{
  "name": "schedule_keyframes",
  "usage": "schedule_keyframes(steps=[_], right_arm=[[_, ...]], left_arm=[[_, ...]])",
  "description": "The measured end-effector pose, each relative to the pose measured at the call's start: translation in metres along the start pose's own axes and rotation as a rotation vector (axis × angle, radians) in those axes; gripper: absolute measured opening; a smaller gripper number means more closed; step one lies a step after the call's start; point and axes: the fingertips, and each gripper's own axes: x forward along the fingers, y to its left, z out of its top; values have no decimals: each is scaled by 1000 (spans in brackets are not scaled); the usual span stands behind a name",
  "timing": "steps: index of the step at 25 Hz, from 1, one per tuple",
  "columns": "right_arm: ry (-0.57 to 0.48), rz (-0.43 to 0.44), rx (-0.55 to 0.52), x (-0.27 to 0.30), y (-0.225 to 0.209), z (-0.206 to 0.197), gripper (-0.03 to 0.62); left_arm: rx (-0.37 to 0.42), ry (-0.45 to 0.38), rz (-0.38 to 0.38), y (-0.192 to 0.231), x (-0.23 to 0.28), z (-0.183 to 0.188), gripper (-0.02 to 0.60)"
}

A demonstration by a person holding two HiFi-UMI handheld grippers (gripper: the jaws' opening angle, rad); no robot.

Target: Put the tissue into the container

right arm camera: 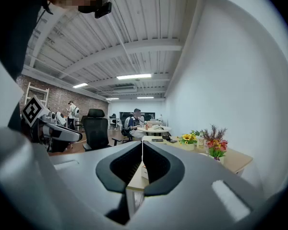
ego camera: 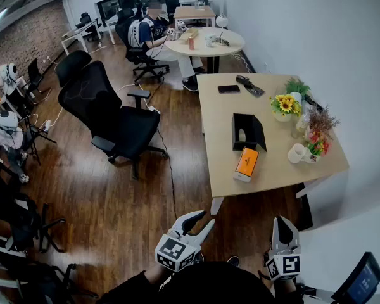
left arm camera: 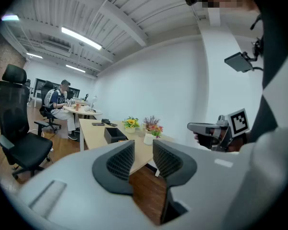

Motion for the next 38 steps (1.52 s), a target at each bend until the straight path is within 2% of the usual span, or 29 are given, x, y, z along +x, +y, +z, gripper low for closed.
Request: schedule_keyframes(steps=[6,12,18,25,30,38], right_arm=[[30,-14,12,53,-3,-3,51],[71,-10,1,77,-5,-13,76],[138,87,64,126,-17,-39,117],[169,173,118,202,-63,-53,141],[214,228,156,242,-93,-65,163],[303,325,212,294,-109,-91,197]], left_arm=[[-4,8,-59,38,21,6,143],[-43,35,-64,55,32,4,153],[-135,65,-49,73,69,4,158],[-164,138,-10,91,151,11,224],[-183,192,16,98,205,13,243],[-328,250,81,132,263,3,259]])
